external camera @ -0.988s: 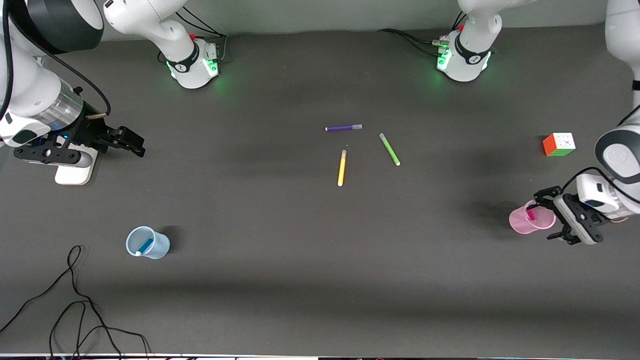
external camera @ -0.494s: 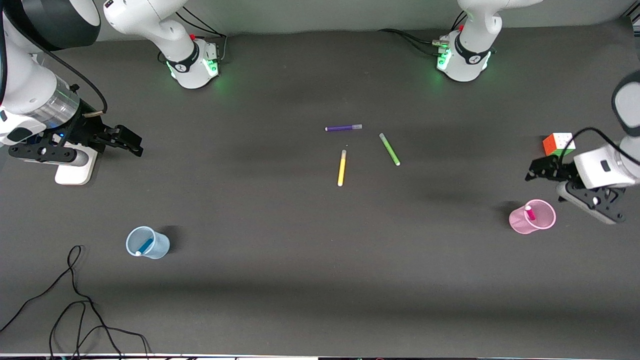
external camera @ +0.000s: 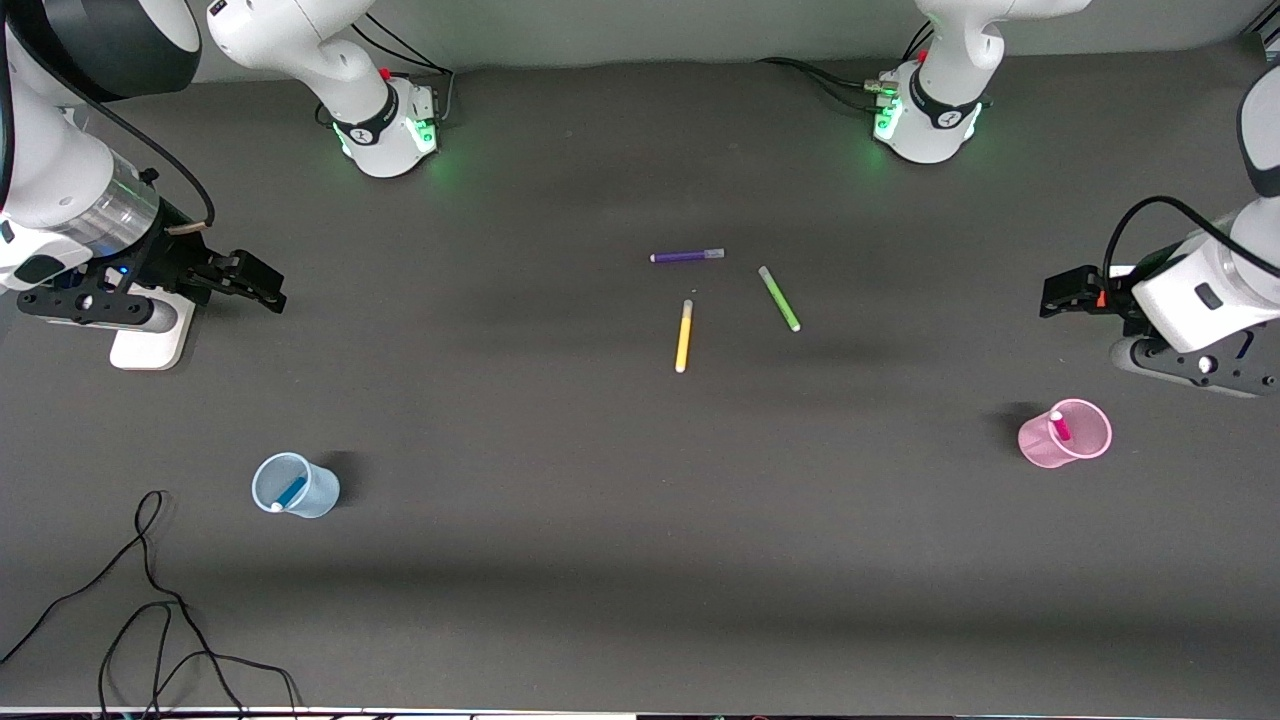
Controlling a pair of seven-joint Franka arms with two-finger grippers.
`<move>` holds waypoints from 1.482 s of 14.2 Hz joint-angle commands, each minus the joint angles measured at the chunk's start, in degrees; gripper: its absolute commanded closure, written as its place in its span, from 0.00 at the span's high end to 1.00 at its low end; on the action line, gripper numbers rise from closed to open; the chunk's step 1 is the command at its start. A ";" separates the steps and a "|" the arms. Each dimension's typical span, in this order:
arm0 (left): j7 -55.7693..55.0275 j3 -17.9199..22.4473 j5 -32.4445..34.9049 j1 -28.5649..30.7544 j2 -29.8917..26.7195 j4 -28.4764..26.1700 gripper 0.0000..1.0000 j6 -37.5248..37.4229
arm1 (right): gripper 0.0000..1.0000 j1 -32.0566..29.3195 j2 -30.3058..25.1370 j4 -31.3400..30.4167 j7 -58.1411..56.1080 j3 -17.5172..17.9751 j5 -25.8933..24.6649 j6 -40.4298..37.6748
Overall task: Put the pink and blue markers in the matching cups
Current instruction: 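Release the pink marker into the pink cup and raise the left gripper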
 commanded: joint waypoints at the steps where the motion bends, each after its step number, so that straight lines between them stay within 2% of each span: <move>1: -4.87 0.43 2.75 -1.68 1.11 4.12 0.99 -5.55 | 1.00 0.09 0.32 1.18 0.96 -0.18 0.52 -0.77; 4: -9.35 0.16 2.76 -3.35 1.11 5.00 0.99 -8.11 | 1.00 0.00 0.32 1.26 0.97 -0.36 2.79 -0.95; 7: -9.54 0.07 2.85 -4.93 1.02 4.39 0.99 -8.90 | 1.00 0.09 0.32 1.35 0.79 -0.18 2.98 -1.21; 11: -8.49 0.25 3.72 -4.24 0.58 3.42 0.99 -9.35 | 1.00 0.09 0.76 1.27 0.96 -0.18 2.63 -1.30; 14: -9.28 0.07 4.69 -3.97 -3.53 0.80 0.99 -4.97 | 1.00 0.09 1.20 1.27 0.96 -0.18 2.45 -1.30; 16: -9.54 0.07 4.78 -3.88 -7.13 -2.98 0.99 2.83 | 1.00 0.09 1.37 1.35 0.96 -0.10 2.37 -1.30; 18: -8.76 0.07 4.78 -3.01 -8.12 -3.52 0.99 7.77 | 1.00 0.09 1.46 1.27 1.05 -0.10 2.37 -1.30; 21: -9.36 -0.71 4.78 -2.57 -9.25 -3.61 0.99 6.22 | 1.00 0.17 1.46 1.18 1.14 -0.01 2.37 -1.30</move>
